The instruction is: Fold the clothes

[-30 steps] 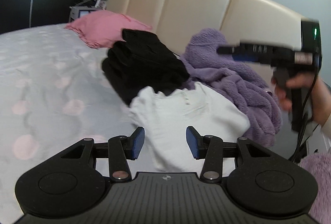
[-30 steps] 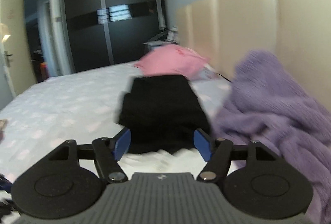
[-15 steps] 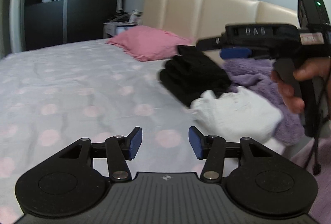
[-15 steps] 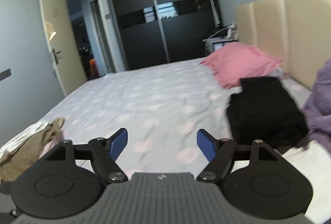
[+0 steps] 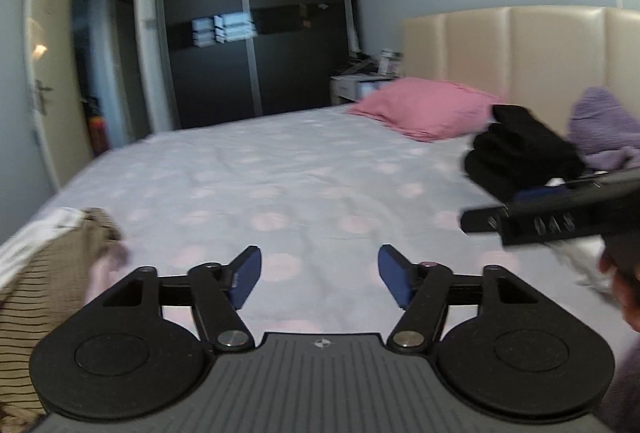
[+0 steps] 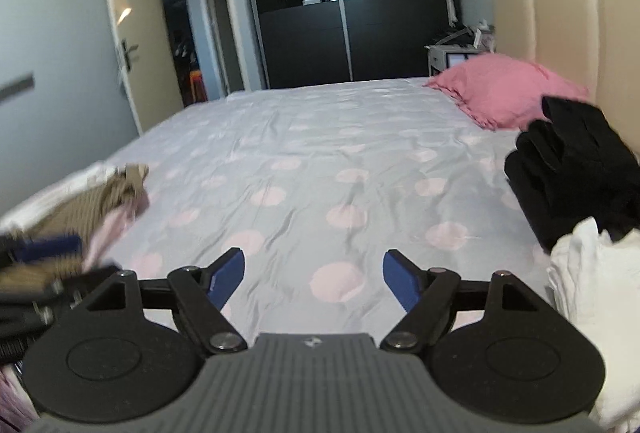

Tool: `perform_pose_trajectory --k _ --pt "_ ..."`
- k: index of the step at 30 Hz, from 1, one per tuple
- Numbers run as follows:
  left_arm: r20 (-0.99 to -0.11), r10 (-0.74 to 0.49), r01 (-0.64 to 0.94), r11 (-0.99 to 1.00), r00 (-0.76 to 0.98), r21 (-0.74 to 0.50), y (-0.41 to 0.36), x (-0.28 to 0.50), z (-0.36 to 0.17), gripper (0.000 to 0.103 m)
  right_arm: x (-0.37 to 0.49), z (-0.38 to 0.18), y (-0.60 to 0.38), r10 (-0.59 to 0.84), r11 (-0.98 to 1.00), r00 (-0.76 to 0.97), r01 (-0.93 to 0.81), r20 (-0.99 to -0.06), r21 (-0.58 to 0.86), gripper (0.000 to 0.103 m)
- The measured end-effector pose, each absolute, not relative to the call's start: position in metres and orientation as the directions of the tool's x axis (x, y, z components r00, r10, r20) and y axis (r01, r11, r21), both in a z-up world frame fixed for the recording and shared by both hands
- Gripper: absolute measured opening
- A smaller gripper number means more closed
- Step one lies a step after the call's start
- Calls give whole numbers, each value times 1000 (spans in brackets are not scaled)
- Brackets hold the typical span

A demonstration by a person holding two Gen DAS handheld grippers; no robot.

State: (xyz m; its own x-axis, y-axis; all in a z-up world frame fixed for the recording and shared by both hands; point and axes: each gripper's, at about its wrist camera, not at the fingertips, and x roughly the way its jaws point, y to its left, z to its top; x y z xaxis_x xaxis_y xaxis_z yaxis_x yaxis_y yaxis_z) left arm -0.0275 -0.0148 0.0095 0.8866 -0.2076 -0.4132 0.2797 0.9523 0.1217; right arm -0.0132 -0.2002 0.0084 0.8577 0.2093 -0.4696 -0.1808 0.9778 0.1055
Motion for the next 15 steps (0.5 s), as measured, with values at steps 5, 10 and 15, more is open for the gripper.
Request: perform_pose_trajectory --k 5,10,15 --pt "-413 -165 252 953 896 166 -15 -25 0 65 -23 -5 -178 214 973 864 -232 -456 18 82" --pt "-405 -122 209 962 906 179 -14 -23 -10 75 -25 -23 -172 203 975 856 -224 -475 12 82" --pt "-417 -85 167 972 905 164 -11 -18 -18 75 -13 -37 -176 174 982 842 -187 -510 25 82"
